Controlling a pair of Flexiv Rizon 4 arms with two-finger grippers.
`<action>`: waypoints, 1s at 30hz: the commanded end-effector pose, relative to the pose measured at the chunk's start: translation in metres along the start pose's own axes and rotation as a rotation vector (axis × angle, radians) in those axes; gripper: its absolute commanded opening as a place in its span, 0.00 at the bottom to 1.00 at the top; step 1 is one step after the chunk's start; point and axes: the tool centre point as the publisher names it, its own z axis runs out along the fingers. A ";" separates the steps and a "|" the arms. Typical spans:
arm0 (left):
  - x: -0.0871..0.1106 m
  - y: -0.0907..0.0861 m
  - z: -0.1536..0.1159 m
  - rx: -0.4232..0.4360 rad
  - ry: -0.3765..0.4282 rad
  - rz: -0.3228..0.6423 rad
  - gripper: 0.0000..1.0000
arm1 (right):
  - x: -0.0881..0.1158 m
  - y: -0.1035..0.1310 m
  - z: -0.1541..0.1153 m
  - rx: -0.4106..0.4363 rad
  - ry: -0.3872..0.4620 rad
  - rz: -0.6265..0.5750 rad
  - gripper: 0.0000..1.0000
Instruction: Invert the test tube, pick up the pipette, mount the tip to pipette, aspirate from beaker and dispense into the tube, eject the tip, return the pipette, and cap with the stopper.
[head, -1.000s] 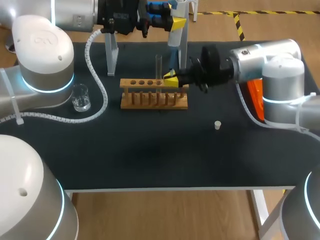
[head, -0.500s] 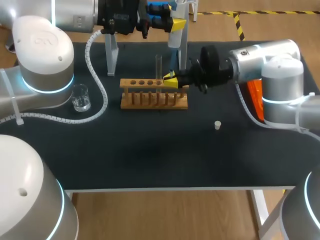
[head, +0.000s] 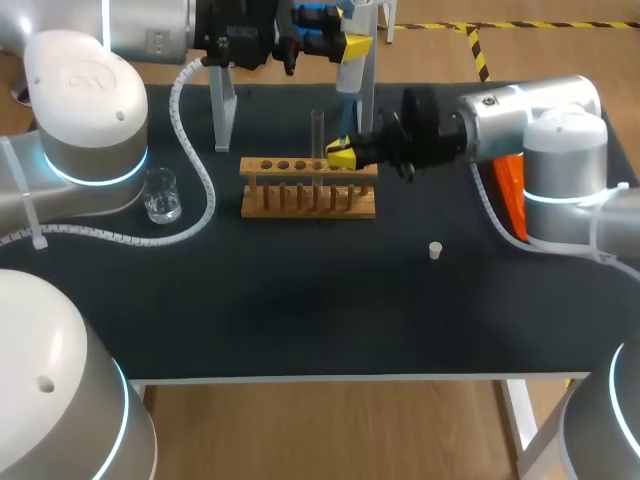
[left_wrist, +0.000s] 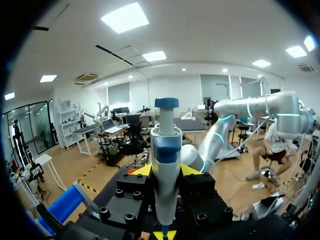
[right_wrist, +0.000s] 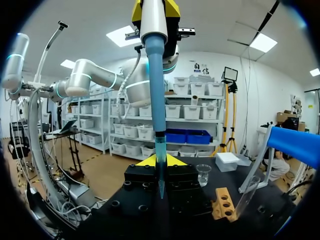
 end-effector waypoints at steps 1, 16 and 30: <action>0.001 0.002 0.000 0.000 0.000 -0.001 0.00 | 0.000 0.005 -0.001 0.000 0.001 -0.005 0.00; 0.001 0.002 0.000 0.000 0.000 -0.001 0.00 | -0.004 0.008 -0.002 -0.014 -0.017 -0.060 0.00; 0.001 0.002 0.000 0.000 0.000 -0.001 0.00 | -0.003 0.015 0.002 -0.028 -0.010 -0.046 0.00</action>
